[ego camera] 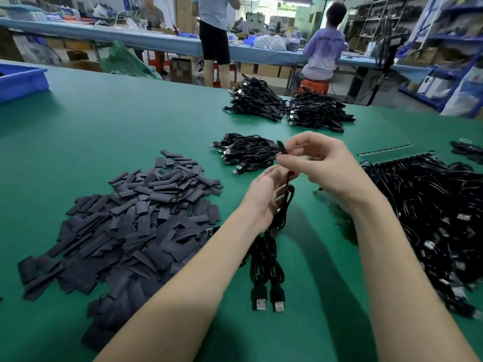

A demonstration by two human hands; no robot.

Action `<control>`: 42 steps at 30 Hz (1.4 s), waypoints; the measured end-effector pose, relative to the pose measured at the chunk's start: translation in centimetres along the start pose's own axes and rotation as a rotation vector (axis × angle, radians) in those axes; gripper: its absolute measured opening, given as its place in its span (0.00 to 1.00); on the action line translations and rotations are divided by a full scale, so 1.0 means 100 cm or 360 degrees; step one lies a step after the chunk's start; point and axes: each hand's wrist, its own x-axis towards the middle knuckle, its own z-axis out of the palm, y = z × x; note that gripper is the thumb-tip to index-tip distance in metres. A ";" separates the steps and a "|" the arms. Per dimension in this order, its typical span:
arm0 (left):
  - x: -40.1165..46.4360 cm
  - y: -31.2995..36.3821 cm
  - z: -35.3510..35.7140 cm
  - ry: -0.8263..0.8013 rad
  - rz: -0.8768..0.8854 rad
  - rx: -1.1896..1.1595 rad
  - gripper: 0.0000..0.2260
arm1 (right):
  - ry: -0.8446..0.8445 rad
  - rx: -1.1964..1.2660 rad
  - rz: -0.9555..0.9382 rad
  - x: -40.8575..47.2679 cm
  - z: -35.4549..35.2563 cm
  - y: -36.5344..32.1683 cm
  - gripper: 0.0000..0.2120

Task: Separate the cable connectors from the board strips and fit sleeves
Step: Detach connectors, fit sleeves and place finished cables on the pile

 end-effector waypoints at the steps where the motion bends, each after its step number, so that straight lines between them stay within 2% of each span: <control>1: 0.004 -0.001 0.001 0.0009 0.0008 0.0031 0.04 | 0.0121 0.0168 0.0113 -0.003 -0.010 0.008 0.06; 5: 0.005 0.000 0.003 -0.0028 0.0003 0.0041 0.06 | 0.0296 0.0837 0.0428 -0.010 -0.020 0.035 0.12; 9: 0.008 -0.002 0.000 -0.0076 -0.0064 0.0070 0.06 | 0.0351 0.1145 0.0446 -0.006 -0.013 0.045 0.10; 14: 0.007 -0.005 -0.001 -0.0172 -0.0051 0.0099 0.12 | 0.0420 0.1200 0.0390 -0.007 -0.009 0.051 0.08; 18: 0.007 -0.005 -0.002 -0.0177 -0.0036 0.0064 0.08 | 0.0431 0.1184 0.0370 -0.009 -0.011 0.053 0.09; 27: 0.006 -0.002 -0.004 -0.0248 0.0054 0.0185 0.06 | 0.0445 0.1085 0.0328 -0.010 -0.009 0.057 0.08; 35: 0.005 0.008 -0.011 -0.0370 0.0140 0.0332 0.11 | 0.0269 0.1109 0.0284 -0.011 -0.009 0.058 0.06; 42: 0.001 0.016 -0.016 -0.0461 0.0197 0.0521 0.07 | 0.0118 0.0870 0.0303 -0.012 -0.014 0.060 0.12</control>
